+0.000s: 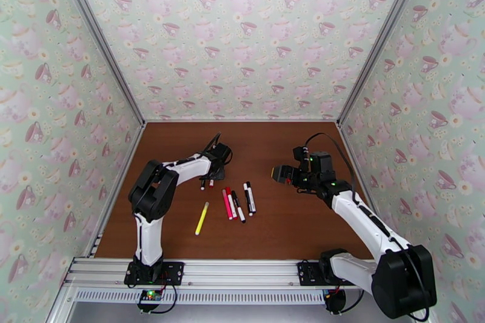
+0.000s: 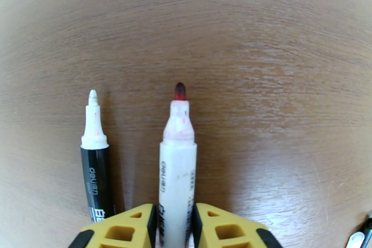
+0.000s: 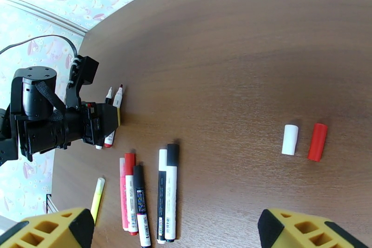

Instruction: Open the pen caps

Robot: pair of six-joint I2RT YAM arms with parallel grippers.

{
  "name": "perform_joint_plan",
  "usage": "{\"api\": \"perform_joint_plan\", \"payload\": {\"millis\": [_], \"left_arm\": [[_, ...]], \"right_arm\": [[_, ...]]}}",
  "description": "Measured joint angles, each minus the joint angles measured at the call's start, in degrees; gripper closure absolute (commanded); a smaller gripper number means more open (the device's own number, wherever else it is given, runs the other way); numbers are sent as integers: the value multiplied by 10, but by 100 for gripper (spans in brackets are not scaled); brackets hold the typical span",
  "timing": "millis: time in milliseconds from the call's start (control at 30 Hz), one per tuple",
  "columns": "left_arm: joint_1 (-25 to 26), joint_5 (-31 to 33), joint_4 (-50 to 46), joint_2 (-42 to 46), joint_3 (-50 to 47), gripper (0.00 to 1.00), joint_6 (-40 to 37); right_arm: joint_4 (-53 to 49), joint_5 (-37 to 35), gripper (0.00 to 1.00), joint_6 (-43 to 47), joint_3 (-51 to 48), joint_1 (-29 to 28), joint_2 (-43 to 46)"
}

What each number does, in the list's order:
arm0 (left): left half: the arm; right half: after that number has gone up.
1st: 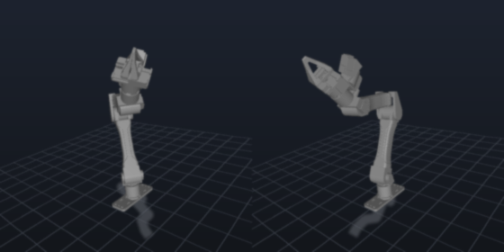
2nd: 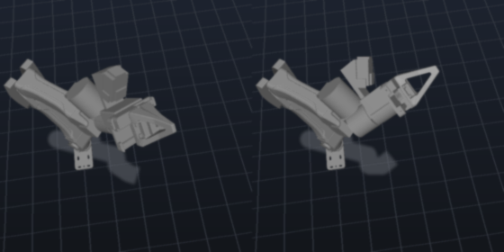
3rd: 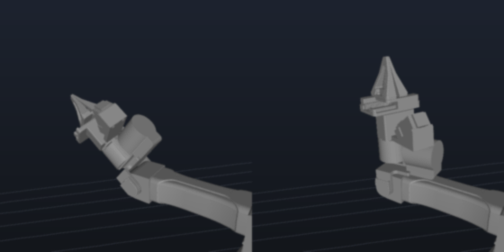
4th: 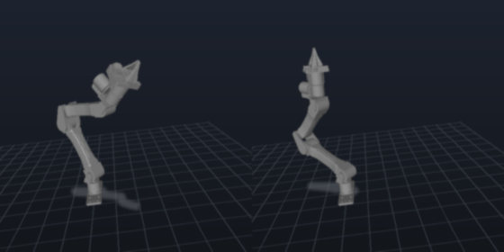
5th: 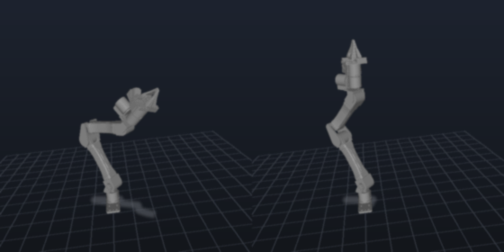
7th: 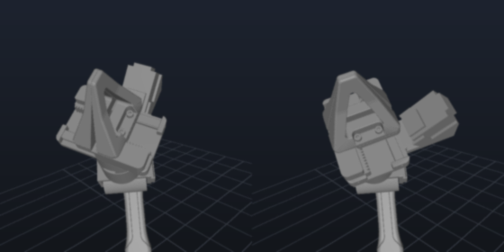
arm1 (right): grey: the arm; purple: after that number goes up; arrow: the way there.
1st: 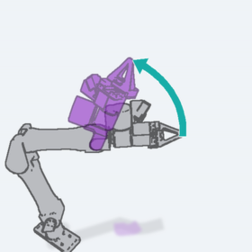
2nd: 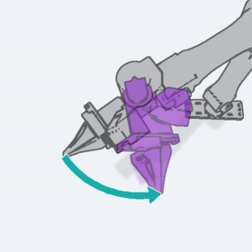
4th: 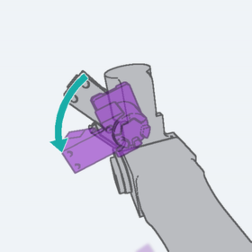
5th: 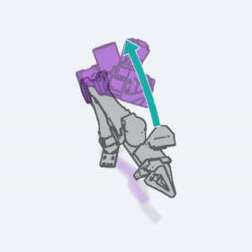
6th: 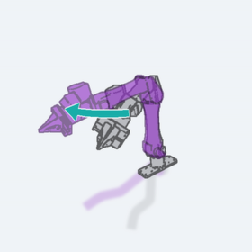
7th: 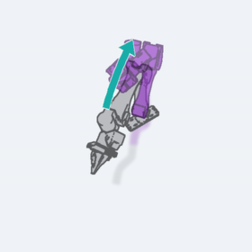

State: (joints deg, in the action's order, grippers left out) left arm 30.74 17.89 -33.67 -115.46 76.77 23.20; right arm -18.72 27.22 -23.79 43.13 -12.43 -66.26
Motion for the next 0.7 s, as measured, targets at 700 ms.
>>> {"api": "perform_joint_plan", "payload": {"millis": [700], "left_arm": [[4, -112, -33, 228, -143, 62, 4]], "right_arm": [[0, 12, 0, -7, 0, -3, 1]]}}
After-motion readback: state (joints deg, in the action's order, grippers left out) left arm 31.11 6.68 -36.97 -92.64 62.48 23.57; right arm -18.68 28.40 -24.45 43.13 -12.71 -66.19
